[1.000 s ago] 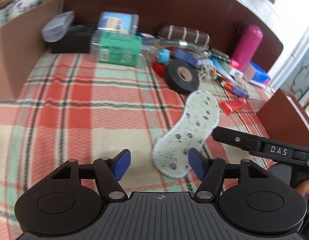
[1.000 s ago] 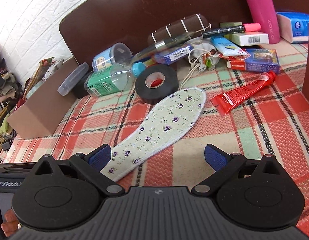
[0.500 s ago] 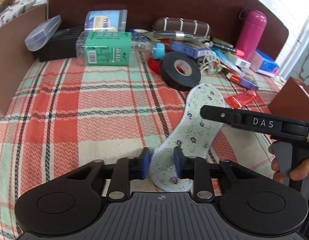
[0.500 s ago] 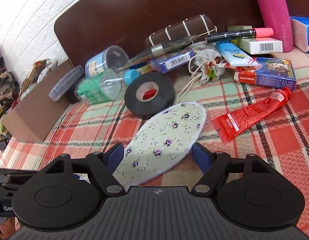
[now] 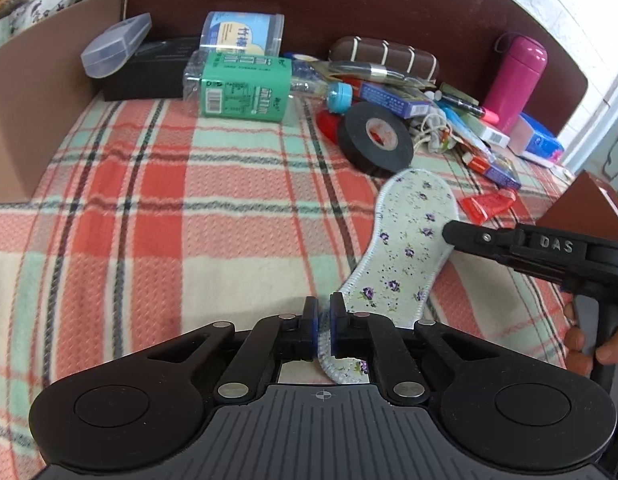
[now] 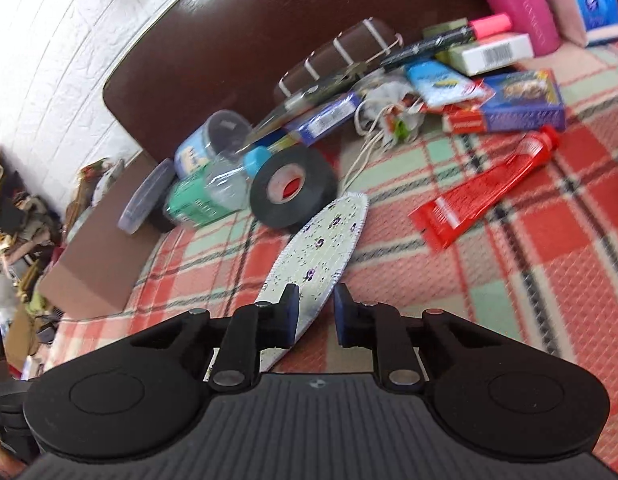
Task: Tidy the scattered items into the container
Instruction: 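Grasp one white floral insole with the left gripper while the right grasps the other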
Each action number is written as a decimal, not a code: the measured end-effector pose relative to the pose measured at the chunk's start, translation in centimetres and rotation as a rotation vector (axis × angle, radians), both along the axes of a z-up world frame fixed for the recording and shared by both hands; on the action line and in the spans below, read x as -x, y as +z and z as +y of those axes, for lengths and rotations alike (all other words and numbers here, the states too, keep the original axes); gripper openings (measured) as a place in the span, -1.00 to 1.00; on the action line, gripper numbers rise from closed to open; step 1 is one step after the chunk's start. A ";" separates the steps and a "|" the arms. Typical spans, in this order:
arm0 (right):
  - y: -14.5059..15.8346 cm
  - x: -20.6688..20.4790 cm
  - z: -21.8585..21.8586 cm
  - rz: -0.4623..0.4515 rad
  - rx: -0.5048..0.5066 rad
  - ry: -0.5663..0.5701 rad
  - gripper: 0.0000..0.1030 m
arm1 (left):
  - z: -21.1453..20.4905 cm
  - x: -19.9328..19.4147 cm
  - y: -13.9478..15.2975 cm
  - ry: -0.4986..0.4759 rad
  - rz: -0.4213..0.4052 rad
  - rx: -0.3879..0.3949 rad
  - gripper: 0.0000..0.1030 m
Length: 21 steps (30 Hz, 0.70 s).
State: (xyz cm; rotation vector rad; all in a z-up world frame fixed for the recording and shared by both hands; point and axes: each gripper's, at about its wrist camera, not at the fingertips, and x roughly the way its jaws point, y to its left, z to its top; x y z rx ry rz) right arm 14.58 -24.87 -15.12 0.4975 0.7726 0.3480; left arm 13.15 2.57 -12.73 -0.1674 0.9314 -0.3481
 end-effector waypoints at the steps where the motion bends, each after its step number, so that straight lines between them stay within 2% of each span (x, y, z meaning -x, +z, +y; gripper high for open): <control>1: -0.2 -0.1 0.2 0.010 -0.004 0.001 -0.59 | 0.2 0.2 0.0 0.005 0.008 0.016 -0.48; 4: -0.8 -0.5 0.4 0.023 -0.041 -0.003 -0.55 | 0.5 0.7 -0.1 0.019 0.013 0.041 -0.26; 5: -0.8 -0.6 0.4 0.024 -0.052 -0.006 -0.55 | 0.4 0.9 0.0 0.014 0.006 0.036 -0.12; 9: -0.8 -1.3 0.9 0.018 -0.040 -0.007 -0.53 | -0.5 1.3 0.4 -0.027 -0.016 0.011 0.05; 11: -0.8 -1.6 1.0 0.020 -0.043 -0.007 -0.53 | -1.2 1.4 0.5 -0.042 -0.023 -0.003 0.22; 12: -0.7 -1.6 1.0 0.021 -0.041 -0.005 -0.56 | -1.5 1.5 0.5 -0.051 -0.027 -0.011 0.24; 14: -0.3 -1.3 1.1 0.018 -0.041 0.004 -0.63 | -2.0 1.8 0.5 -0.066 -0.037 -0.031 0.44; 19: 0.8 -0.6 1.3 0.014 -0.044 0.014 -0.69 | -3.3 2.3 0.0 -0.094 -0.082 -0.101 0.45; 21: 1.3 -0.1 1.5 0.006 -0.047 0.027 -0.71 | -3.8 2.5 -0.3 -0.104 -0.105 -0.146 0.36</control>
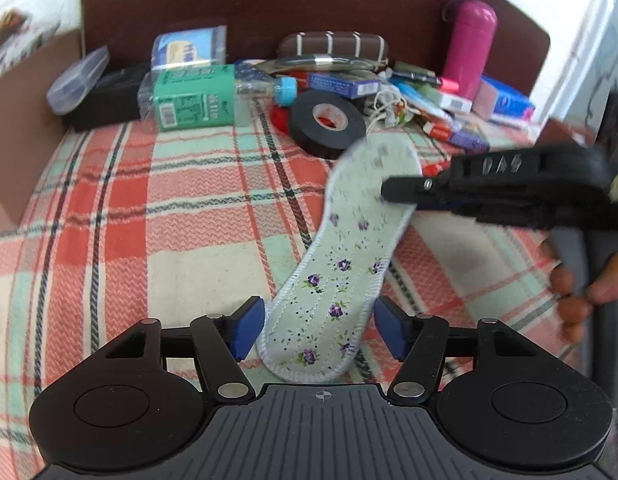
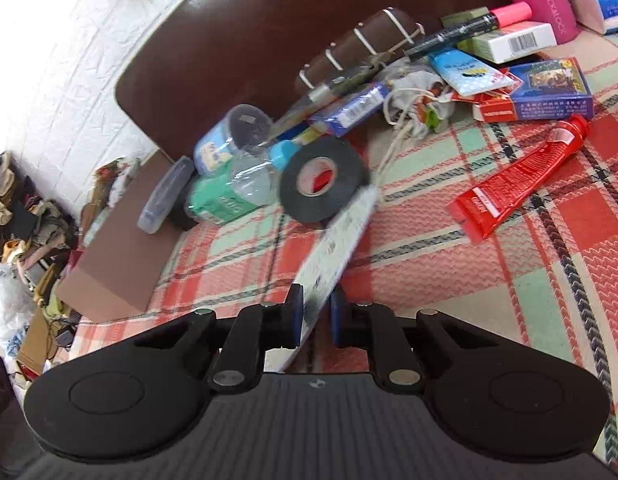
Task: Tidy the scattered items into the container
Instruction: 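Grasp one white floral insole with the left gripper while the right grasps the other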
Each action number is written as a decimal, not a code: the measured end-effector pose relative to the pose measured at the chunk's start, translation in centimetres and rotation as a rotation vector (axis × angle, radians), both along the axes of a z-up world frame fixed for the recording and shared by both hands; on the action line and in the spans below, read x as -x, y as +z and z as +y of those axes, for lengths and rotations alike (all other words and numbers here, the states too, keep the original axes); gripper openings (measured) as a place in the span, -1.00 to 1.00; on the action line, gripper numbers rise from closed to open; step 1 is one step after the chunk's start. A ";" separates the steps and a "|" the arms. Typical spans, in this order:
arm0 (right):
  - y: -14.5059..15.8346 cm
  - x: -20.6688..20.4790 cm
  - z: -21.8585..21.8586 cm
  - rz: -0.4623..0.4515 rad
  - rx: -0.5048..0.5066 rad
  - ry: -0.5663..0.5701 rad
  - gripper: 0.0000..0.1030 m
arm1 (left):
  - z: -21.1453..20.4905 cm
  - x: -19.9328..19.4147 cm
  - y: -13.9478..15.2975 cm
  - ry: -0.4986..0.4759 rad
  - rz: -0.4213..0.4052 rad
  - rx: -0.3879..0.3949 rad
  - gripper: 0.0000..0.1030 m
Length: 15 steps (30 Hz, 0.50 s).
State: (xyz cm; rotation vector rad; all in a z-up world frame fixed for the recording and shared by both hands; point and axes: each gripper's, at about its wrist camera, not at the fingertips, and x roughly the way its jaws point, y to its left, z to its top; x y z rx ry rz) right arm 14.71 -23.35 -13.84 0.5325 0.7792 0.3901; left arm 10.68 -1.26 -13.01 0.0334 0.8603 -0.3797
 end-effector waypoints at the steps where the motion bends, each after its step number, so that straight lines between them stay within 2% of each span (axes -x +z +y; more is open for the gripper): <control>1: 0.3 0.2 0.1 -0.006 0.000 0.007 -0.71 | -0.2 0.1 -0.1 -0.001 -0.009 -0.018 0.24; 3: 0.8 0.7 0.5 -0.018 0.015 0.020 -0.71 | -0.5 0.3 -0.2 -0.002 -0.023 -0.046 0.19; 4: 0.9 0.9 0.6 -0.022 0.023 0.023 -0.71 | -0.5 0.3 -0.1 -0.007 -0.024 -0.041 -0.08; 5: 1.0 1.1 0.7 -0.022 0.028 0.025 -0.71 | -0.5 0.4 0.1 -0.019 -0.025 -0.024 -0.44; 6: 1.1 1.2 0.8 -0.021 0.027 0.026 -0.74 | -0.5 0.4 0.5 -0.026 -0.022 -0.013 -0.62; 7: 1.1 1.4 0.8 -0.019 0.027 0.027 -0.81 | -0.6 0.4 0.7 -0.029 -0.018 -0.014 -1.00; 10: 1.0 1.7 0.9 -0.015 0.028 0.025 -0.82 | -0.6 0.6 0.6 -0.031 -0.011 -0.022 -0.95; 11: 1.0 1.8 1.0 -0.012 0.028 0.027 -0.81 | -0.3 0.6 0.4 -0.031 0.000 -0.007 -0.65; 15: 0.5 2.0 1.3 0.008 0.028 0.029 -0.81 | 0.5 0.7 0.3 -0.004 0.018 0.045 -0.57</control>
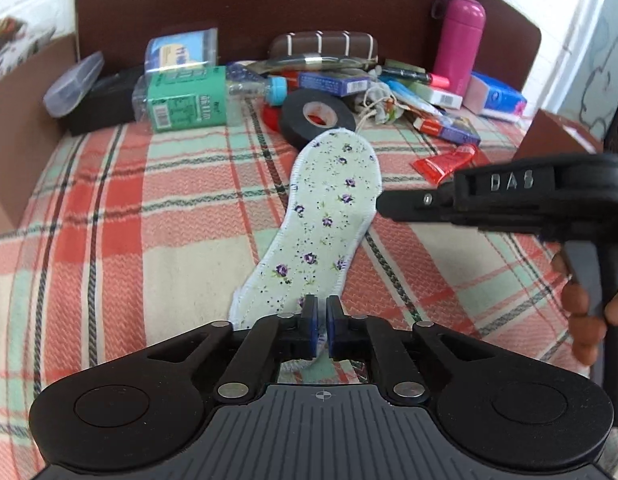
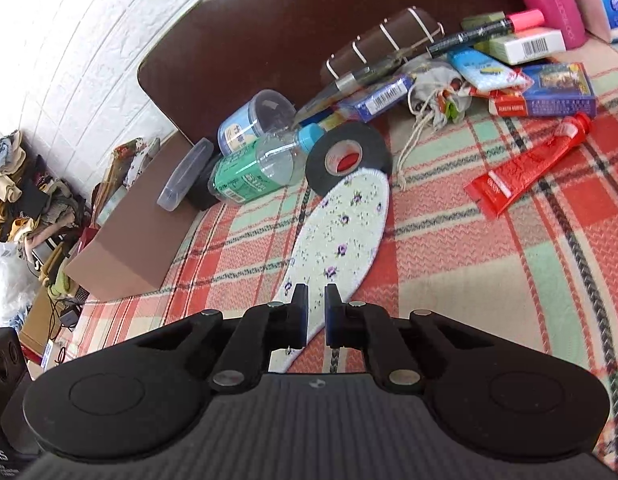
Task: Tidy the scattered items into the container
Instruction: 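Grasp one white floral insole with the left gripper while the right grasps the other, then lift both insoles off the bed with both grippers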
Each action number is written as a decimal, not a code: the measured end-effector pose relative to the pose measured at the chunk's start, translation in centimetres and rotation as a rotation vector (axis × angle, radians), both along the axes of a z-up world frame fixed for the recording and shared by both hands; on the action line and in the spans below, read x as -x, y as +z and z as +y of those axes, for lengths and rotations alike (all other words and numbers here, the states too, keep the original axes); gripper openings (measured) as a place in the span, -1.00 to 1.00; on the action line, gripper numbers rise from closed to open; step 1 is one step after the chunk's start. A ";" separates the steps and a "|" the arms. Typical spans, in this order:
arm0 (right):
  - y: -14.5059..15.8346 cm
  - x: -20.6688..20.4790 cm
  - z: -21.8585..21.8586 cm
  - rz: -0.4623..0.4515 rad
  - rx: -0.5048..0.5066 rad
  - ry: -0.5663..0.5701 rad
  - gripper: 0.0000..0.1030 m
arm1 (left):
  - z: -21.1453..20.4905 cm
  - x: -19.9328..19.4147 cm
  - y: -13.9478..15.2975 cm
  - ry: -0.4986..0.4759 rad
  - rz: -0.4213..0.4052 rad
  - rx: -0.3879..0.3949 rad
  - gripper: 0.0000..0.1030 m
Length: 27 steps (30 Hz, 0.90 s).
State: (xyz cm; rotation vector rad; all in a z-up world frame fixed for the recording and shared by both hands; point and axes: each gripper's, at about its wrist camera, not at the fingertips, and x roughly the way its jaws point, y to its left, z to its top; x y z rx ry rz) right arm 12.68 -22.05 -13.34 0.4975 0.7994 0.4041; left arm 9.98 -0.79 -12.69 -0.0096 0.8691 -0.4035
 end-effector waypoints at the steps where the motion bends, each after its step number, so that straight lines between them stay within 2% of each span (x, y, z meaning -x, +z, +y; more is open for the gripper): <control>1: -0.2 0.1 0.1 0.006 0.000 0.000 -0.78 | 0.1 0.0 0.0 0.005 -0.003 -0.003 -0.55; 9: -1.8 0.5 0.2 0.059 0.009 -0.011 -0.70 | 0.8 0.0 0.0 0.027 -0.001 0.010 -0.49; 10: -2.1 0.4 0.2 0.064 0.003 -0.012 -0.71 | 0.9 0.0 0.1 0.030 -0.002 0.011 -0.34; 11: -2.2 0.4 0.2 0.062 -0.009 -0.015 -0.70 | 1.2 0.0 0.1 0.038 -0.002 0.016 -0.09; 13: -2.5 0.1 0.4 0.060 -0.029 -0.020 -0.70 | 1.8 -0.1 0.2 0.064 -0.002 0.028 0.15; 14: -2.6 0.0 0.5 0.057 -0.039 -0.020 -0.70 | 2.1 -0.1 0.3 0.077 -0.002 0.034 0.16; 15: -2.8 -0.2 0.5 0.054 -0.053 -0.021 -0.70 | 2.7 -0.3 0.3 0.089 0.009 0.054 0.17; 18: -3.5 -1.0 0.5 0.053 -0.124 -0.031 -0.68 | 5.5 -1.3 -0.4 0.144 0.104 0.205 0.22; 21: -4.6 -2.0 0.2 0.068 -0.235 -0.046 -0.70 | 8.0 -2.0 -1.2 0.188 0.175 0.347 0.11; 22: -4.8 -2.3 0.2 0.075 -0.254 -0.047 -0.81 | 8.5 -2.1 -1.3 0.196 0.191 0.381 0.10; 27: -4.5 -2.5 0.7 0.084 -0.267 -0.016 -0.84 | 9.8 -2.7 -2.0 0.220 0.240 0.501 0.18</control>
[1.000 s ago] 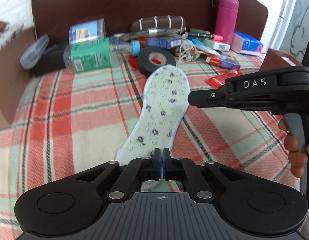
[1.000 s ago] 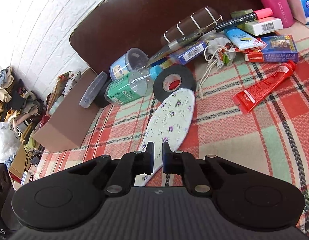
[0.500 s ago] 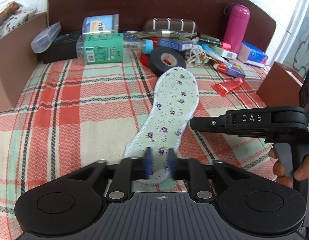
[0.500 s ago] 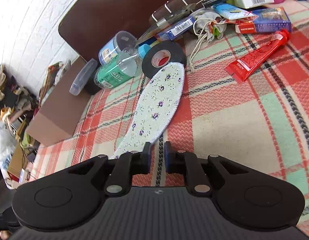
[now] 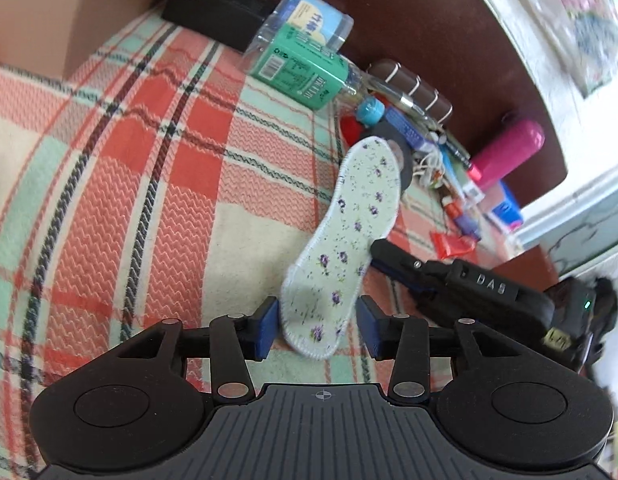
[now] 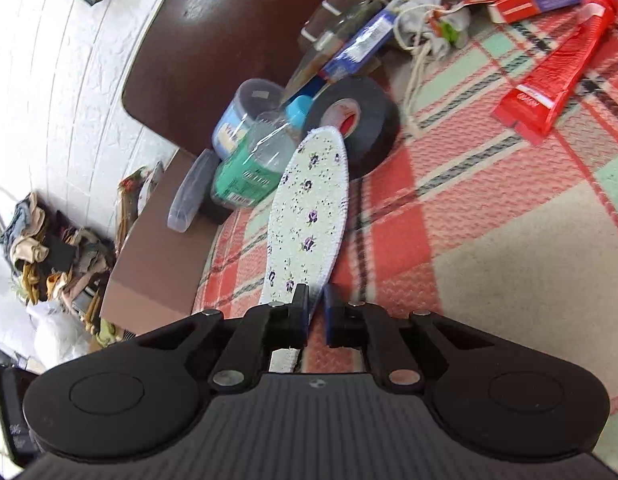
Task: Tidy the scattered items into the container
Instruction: 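Lift both insoles off the bed with both grippers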
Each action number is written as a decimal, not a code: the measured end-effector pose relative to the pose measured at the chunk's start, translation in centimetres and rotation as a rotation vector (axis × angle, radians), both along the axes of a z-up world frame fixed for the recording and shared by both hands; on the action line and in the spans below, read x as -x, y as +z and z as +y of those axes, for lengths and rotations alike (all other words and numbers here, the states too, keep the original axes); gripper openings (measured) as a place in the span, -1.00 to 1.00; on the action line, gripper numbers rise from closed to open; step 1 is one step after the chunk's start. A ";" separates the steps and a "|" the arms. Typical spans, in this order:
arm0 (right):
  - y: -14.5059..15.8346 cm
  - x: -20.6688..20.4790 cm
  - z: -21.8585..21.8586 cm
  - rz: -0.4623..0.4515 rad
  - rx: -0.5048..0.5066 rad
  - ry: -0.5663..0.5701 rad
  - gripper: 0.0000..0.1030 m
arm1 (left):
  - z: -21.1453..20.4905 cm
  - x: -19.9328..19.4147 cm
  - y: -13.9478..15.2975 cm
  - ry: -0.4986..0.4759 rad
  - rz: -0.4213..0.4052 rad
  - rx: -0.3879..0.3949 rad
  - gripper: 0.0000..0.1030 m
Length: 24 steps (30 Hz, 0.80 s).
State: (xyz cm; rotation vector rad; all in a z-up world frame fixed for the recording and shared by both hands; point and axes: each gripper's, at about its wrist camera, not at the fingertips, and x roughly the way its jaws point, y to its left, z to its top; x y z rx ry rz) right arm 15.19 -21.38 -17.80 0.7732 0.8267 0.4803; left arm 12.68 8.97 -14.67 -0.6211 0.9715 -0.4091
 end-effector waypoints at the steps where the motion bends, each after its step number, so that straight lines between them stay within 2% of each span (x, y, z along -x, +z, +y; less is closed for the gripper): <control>1: 0.0 0.0 0.1 0.002 -0.006 0.010 -0.84 | 0.2 -0.1 -0.2 0.009 0.010 0.027 0.22; 3: 0.1 0.1 0.4 0.002 0.001 0.021 -0.84 | 0.5 -0.3 -0.7 0.025 0.022 0.072 0.22; 6: 0.1 0.1 0.7 0.007 0.009 0.026 -0.84 | 0.3 -0.7 -0.7 0.018 0.011 0.070 0.10; 8: 0.2 0.1 0.7 0.007 0.014 0.027 -0.84 | -0.1 -0.8 -0.5 -0.003 0.000 0.047 -0.43; 9: 0.2 0.1 0.7 0.007 0.015 0.028 -0.83 | -0.3 -0.8 -0.5 -0.015 -0.001 0.042 -0.58; 10: 0.2 0.1 0.7 0.007 0.015 0.030 -0.79 | -0.5 -0.8 -0.5 -0.025 -0.001 0.038 -0.97; 14: 0.1 0.2 0.2 0.005 0.018 0.002 -0.77 | -0.8 -0.6 -0.3 -0.045 -0.023 -0.001 -1.00; 16: 0.0 0.0 -0.2 0.006 0.019 -0.019 -0.77 | -0.6 -0.6 -0.4 -0.045 -0.019 -0.004 -1.00; 19: -0.2 -0.4 -0.2 0.009 0.006 -0.025 -0.75 | -0.2 -0.8 -0.7 -0.040 -0.013 -0.006 -0.87; 21: -0.2 -0.8 0.0 0.000 0.010 -0.024 -0.71 | 0.3 -0.9 -1.0 -0.042 -0.001 0.006 -0.90; 24: -0.2 -1.2 0.3 -0.017 -0.009 -0.012 -0.44 | 0.9 -0.9 -1.1 -0.057 -0.001 0.043 -1.00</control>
